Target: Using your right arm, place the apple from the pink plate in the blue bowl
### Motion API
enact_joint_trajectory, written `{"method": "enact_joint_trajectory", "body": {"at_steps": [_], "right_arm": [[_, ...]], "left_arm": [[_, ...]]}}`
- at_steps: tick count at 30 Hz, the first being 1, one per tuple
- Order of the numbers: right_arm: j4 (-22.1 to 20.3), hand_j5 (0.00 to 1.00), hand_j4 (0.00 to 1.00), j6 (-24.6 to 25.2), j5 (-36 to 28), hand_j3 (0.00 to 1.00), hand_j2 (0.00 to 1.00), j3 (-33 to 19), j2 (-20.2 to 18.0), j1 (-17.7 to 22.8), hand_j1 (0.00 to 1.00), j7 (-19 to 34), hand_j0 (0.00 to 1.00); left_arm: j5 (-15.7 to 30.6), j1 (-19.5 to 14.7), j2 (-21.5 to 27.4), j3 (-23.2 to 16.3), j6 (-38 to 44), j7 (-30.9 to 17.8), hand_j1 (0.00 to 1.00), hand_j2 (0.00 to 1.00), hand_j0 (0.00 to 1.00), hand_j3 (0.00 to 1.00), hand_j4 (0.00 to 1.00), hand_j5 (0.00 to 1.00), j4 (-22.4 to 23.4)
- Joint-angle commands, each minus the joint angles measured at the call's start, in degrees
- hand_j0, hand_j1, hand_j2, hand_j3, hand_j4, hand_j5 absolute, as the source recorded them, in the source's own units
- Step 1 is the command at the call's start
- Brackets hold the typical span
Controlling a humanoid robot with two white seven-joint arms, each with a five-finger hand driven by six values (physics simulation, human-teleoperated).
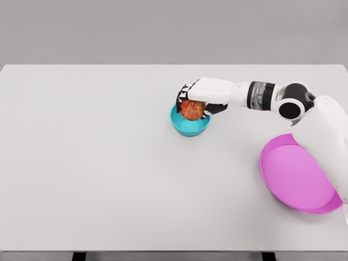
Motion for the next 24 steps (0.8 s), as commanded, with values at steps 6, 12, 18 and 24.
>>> {"method": "enact_joint_trajectory", "body": {"at_steps": [6,12,18,24], "right_arm": [[-0.3,1.0,1.0,0.2,-0.4,1.0,1.0,0.0,0.1,0.0,1.0,0.0,1.0],[-0.5,1.0,1.0,0.2,-0.4,1.0,1.0,0.0,0.2,0.0,1.0,0.0,1.0],[-9.3,1.0,1.0,0.2,-1.2,1.0,1.0,-5.0,-5.3,-0.4,1.0,0.0,1.0],[-16.8,1.0,1.0,0.2,-7.7,1.0,1.0,-18.9,-22.8,10.0,1.0,0.0,1.0]], "left_arm": [[0.0,-0.1,0.0,0.0,0.0,0.0,1.0,1.0,1.0,1.0,1.0,1.0,0.0],[0.0,-0.1,0.0,0.0,0.0,0.0,1.0,1.0,1.0,1.0,1.0,1.0,0.0],[0.0,0.0,0.0,0.0,0.0,0.0,1.0,1.0,1.0,1.0,1.0,1.0,0.0],[0.0,-0.1,0.0,0.0,0.0,0.0,1.0,1.0,1.0,1.0,1.0,1.0,0.0]]}}
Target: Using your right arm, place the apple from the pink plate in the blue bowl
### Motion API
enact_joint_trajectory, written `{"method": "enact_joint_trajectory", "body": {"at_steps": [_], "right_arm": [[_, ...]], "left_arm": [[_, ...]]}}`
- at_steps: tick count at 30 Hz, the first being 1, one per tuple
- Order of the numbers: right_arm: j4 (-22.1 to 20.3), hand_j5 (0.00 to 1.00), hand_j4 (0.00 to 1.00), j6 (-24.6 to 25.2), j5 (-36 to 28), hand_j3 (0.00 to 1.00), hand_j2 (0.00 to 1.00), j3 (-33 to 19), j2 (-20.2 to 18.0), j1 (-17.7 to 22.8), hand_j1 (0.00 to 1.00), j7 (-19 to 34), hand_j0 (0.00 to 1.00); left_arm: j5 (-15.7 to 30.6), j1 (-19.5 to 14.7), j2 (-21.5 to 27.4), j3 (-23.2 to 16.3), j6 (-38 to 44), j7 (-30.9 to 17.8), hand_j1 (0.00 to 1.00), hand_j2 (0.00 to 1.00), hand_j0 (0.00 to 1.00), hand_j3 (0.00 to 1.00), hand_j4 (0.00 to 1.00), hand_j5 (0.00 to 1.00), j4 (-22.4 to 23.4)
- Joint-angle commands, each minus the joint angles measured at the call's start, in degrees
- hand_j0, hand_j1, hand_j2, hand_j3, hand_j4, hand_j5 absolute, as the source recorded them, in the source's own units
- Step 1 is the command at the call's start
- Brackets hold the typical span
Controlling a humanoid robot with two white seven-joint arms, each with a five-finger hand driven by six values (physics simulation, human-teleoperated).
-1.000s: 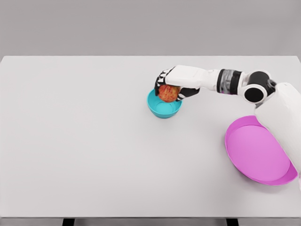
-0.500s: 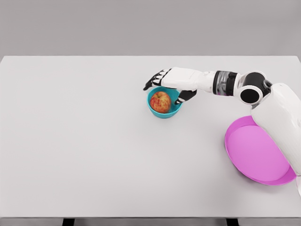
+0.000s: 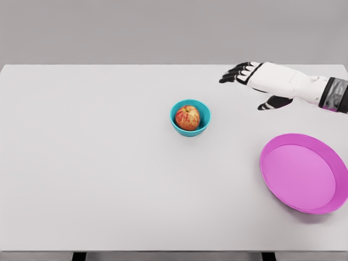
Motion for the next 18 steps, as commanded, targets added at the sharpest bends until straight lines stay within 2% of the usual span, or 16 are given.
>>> {"method": "enact_joint_trajectory", "body": {"at_steps": [1,2,4,6,7,12,15,18], "right_arm": [[-1.2,1.0,1.0,0.2,-4.9,1.0,1.0,-4.6,-7.8,0.3,1.0,0.0,1.0],[-1.5,1.0,1.0,0.2,-6.3,1.0,1.0,-5.0,-9.3,1.1,1.0,0.0,1.0],[-1.6,1.0,1.0,0.2,-6.7,1.0,1.0,-10.8,-8.1,7.3,1.0,0.0,1.0],[-2.0,1.0,1.0,0.2,-6.6,1.0,1.0,-22.4,-5.9,16.2,1.0,0.0,1.0],[-2.0,1.0,1.0,0.2,-6.6,1.0,1.0,-24.4,-5.8,18.2,1.0,0.0,1.0],[-1.9,1.0,1.0,0.2,-5.8,1.0,1.0,-23.2,-2.8,19.5,1.0,0.0,1.0],[-2.3,1.0,1.0,0.2,-5.8,1.0,1.0,-17.7,1.4,18.8,1.0,0.0,1.0],[-2.6,1.0,1.0,0.2,-5.8,1.0,1.0,-17.7,1.6,18.8,1.0,0.0,1.0]], "left_arm": [[0.0,0.0,0.0,0.0,0.0,0.0,1.0,1.0,1.0,1.0,1.0,1.0,0.0],[0.0,0.1,0.0,0.0,0.0,0.0,1.0,1.0,1.0,1.0,1.0,1.0,0.0],[0.0,0.0,0.0,0.0,0.0,0.0,1.0,1.0,1.0,1.0,1.0,1.0,0.0],[0.0,0.0,0.0,0.0,0.0,0.0,1.0,1.0,1.0,1.0,1.0,1.0,0.0],[0.0,0.0,0.0,0.0,0.0,0.0,1.0,1.0,1.0,1.0,1.0,1.0,0.0],[0.0,0.1,0.0,0.0,0.0,0.0,1.0,1.0,1.0,1.0,1.0,1.0,0.0],[0.0,0.0,0.0,0.0,0.0,0.0,1.0,1.0,1.0,1.0,1.0,1.0,0.0],[0.0,0.0,0.0,0.0,0.0,0.0,1.0,1.0,1.0,1.0,1.0,1.0,0.0]]}}
